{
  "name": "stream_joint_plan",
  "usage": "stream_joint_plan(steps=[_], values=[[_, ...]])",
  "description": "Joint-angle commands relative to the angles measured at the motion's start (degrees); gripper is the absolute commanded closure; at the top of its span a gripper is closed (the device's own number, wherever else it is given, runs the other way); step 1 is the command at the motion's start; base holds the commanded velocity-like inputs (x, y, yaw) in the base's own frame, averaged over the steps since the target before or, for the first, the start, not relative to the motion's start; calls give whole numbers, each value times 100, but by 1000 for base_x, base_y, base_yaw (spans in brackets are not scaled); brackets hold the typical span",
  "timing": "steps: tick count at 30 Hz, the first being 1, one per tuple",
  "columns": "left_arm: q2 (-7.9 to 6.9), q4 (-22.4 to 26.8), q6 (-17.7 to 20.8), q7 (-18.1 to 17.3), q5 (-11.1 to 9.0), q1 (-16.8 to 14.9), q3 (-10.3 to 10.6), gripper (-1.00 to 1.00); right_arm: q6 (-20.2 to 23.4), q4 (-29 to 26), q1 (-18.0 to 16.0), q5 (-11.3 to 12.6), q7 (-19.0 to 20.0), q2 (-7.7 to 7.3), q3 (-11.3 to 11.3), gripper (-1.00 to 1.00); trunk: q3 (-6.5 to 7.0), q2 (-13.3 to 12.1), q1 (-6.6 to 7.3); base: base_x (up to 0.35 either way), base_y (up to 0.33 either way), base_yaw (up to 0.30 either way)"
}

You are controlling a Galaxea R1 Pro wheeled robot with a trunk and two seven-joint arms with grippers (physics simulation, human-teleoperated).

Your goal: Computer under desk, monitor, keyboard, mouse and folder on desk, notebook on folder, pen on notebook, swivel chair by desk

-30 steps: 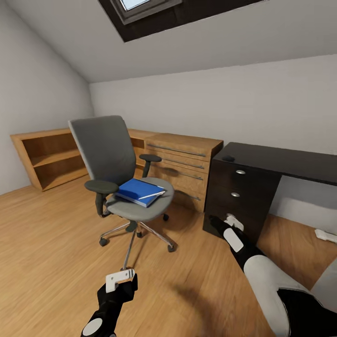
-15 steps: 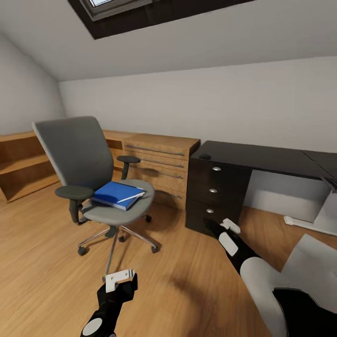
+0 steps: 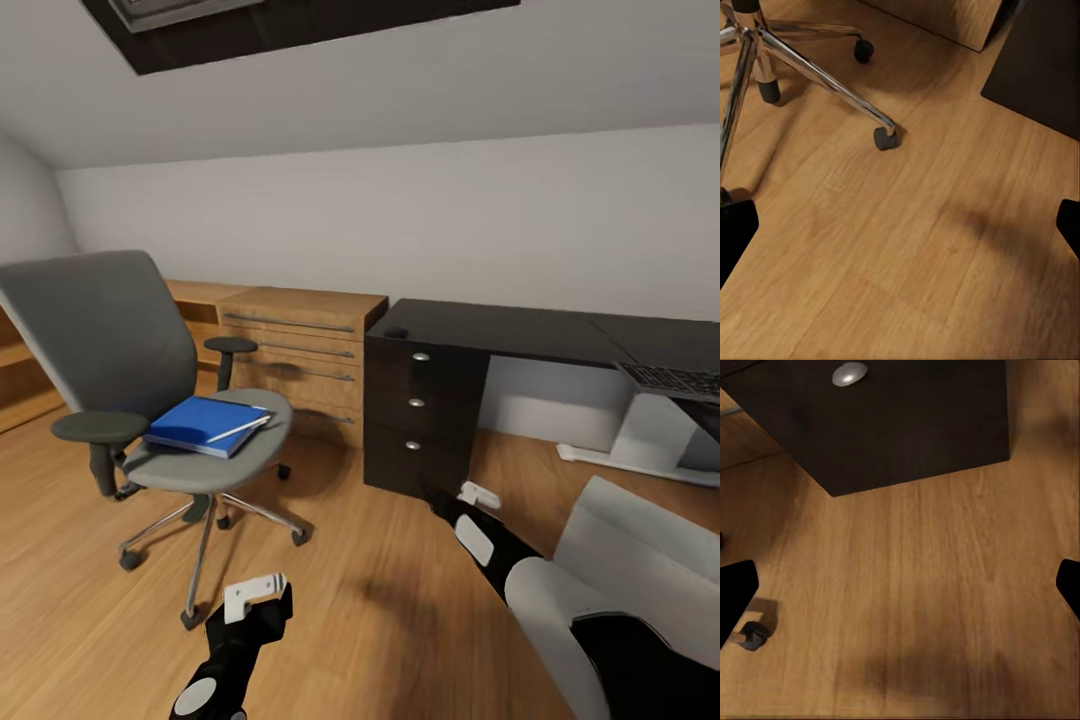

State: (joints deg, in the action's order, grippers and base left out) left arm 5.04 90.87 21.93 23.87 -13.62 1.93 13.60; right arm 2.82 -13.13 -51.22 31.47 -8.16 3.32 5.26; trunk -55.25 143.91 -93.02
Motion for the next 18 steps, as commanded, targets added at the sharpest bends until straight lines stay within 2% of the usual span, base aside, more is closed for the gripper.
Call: stream_joint_plan(steps=[1,11,15,18], values=[[-1,13,18,45,-53,0,1,-100,33,56,-2,-14,-44,0,115,-100,-5,2,1,0,0,-244],[-2,18,29,47,-45,1,3,-100,33,460,-2,-219,-79,72,221,-100,-7,2,1,0,0,-223],[-3,22,30,47,-13,0,9,-100,24,599,-2,-594,-87,94,229,-100,-10,2,1,0,0,-52],[-3,30,30,47,11,0,15,-100,25,624,-2,-768,-88,101,230,-100,-10,2,1,0,0,-15]])
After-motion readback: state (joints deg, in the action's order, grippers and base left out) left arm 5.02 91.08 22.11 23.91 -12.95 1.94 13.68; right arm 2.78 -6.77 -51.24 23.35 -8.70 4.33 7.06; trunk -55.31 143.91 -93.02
